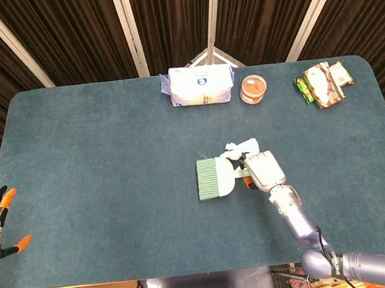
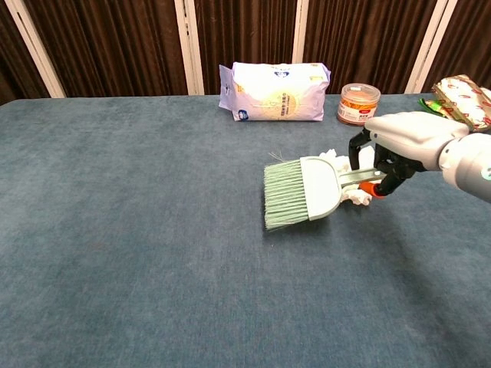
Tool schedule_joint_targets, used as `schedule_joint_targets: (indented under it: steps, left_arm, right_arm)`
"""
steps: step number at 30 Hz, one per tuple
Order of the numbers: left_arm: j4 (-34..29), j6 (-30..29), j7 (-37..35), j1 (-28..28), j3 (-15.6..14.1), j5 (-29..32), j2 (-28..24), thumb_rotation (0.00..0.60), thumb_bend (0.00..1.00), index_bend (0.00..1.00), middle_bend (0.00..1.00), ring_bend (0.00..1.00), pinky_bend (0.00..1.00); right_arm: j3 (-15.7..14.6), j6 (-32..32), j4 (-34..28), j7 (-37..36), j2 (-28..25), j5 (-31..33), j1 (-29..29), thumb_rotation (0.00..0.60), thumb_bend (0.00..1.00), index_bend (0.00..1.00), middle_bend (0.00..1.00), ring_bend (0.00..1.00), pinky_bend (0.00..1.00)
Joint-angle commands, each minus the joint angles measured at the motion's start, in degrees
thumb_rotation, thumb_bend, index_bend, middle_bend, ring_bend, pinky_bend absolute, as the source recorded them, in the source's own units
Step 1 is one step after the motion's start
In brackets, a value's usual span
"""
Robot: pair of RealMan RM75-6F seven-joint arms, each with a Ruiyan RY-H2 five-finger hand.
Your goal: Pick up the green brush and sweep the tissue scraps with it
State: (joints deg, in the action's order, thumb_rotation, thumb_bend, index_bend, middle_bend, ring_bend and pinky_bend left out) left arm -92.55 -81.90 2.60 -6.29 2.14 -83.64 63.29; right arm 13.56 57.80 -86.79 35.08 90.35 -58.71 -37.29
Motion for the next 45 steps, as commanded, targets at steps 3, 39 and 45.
schedule_joint_targets:
  steps: [3, 39, 45]
  left_arm:
    - [-0.17, 0.57, -0.23, -0.12, -0.06, 0.37, -0.20, 0.600, 0.00, 0.00, 0.00, 0.00, 0.00]
    - [-1.27, -0.03, -0.40, -0.22, -0.24, -0.86, -0.45, 0.600, 0.00, 0.00, 0.00, 0.00, 0.00]
    - [-1.11, -0.25, 0.13, -0.17, -0.30, -1.03, -0.22, 0.600, 0.00, 0.00, 0.00, 0.00, 0.00]
  right_arm:
    - [1.58, -2.87, 5.95, 1.68, 2.06, 2.97, -3.53, 0.600, 0.67, 0.76, 0.98, 1.00, 0.96]
    - [0.61, 2.87, -4.98, 8.68, -25.64, 0.94, -2.73, 0.600, 0.67, 0.76, 0.98, 1.00, 0.96]
    - [-1.37, 3.51, -11.89, 10.43, -24.95, -2.84, -3.25, 0.600, 0.67, 0.76, 0.98, 1.00, 0.96]
